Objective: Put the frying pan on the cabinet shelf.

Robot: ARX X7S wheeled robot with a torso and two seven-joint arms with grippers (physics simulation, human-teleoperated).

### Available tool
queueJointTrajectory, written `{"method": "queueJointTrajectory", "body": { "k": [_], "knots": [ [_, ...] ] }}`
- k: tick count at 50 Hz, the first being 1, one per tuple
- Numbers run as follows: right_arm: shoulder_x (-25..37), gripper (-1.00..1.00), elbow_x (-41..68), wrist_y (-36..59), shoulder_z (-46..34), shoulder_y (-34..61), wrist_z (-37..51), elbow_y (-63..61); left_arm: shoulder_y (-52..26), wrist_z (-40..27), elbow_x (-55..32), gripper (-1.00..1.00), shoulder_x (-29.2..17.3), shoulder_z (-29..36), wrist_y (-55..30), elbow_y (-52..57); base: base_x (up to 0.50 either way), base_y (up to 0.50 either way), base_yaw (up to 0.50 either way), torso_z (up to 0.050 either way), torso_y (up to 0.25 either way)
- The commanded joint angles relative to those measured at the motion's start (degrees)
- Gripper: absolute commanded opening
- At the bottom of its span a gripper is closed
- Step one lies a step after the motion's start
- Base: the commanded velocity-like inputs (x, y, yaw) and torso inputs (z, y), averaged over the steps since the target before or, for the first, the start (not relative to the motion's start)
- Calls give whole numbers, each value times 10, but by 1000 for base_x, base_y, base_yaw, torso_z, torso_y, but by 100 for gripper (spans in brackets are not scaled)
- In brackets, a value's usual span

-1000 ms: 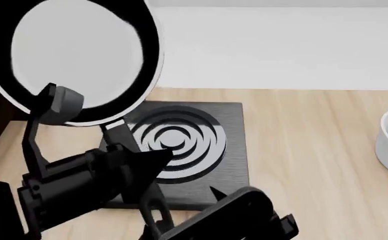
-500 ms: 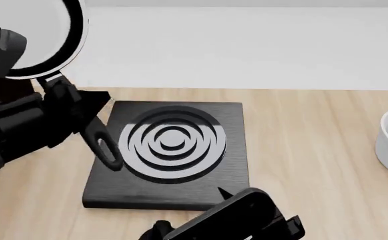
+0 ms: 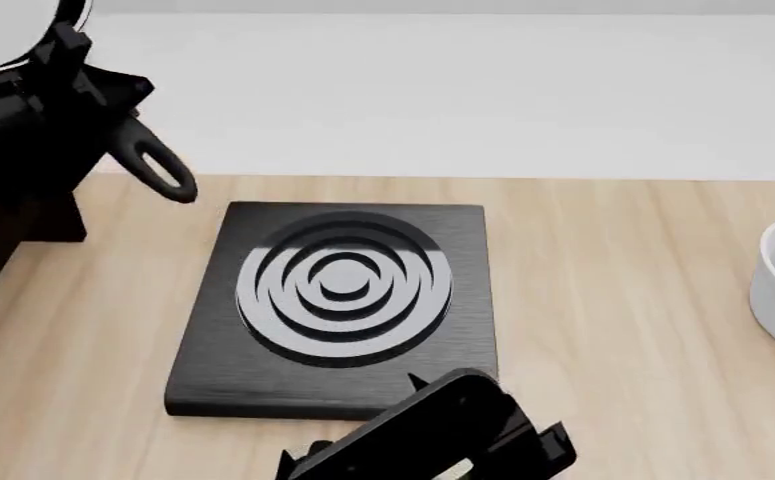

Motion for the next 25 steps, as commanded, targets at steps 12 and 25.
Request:
{"method": "queueJointTrajectory", "body": {
  "k": [12,25],
  "knots": [
    [-19,100,-18,-1,-37,1,2,15,31,-38,-138,-100,-56,-151,15,28,0,0,0,0,2],
    [-25,100,-35,-9,-56,-7,-2,17,94,-87,-196,-100,-67,-214,34,78,0,0,0,1,2]
  ]
}}
